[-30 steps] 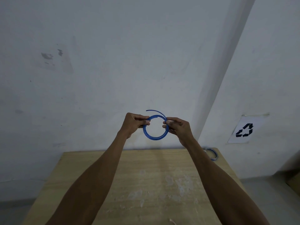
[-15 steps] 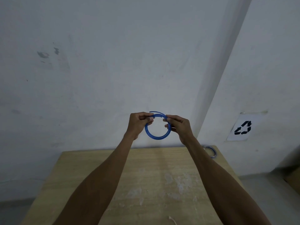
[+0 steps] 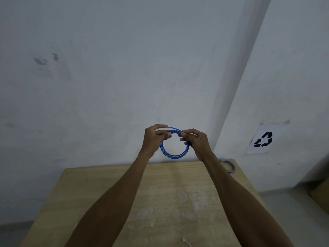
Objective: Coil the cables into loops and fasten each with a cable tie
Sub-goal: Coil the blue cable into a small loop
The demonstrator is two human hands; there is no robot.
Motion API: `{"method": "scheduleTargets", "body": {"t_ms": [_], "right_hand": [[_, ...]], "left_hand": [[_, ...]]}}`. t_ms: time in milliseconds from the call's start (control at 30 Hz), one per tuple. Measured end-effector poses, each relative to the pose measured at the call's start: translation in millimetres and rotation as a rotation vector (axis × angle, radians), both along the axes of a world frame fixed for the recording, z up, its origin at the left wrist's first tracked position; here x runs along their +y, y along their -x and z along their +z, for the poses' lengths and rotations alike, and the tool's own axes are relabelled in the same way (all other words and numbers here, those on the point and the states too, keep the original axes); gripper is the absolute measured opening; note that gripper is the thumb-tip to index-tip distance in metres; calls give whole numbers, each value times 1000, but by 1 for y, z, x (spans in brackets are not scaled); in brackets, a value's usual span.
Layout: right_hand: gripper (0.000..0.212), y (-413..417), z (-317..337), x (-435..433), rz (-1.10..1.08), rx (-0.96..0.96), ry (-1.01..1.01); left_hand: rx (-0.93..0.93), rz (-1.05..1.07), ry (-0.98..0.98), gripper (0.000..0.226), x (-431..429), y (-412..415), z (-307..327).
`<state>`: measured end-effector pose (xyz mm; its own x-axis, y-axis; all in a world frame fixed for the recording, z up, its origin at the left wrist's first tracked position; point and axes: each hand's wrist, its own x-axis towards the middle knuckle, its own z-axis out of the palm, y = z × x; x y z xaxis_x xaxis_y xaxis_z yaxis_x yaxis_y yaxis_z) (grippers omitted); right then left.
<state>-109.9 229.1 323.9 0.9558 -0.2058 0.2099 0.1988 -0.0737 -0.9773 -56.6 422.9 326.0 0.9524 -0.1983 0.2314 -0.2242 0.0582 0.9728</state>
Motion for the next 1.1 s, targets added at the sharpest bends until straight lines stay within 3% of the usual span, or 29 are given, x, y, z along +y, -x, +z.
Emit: {"method": "scheduleTargets", "body": {"t_ms": [367,767,1100], "right_hand": [[28,5,13,-12,177,44,-23],[17,1,19,2,5,-8,-72],[12,-9,15,21,-91,-145,0]], "left_hand": [[6,-12,88,34,-2,2,2],[10,11,162,20,-10,4,2],[148,238,280,10,-25,3,0]]}}
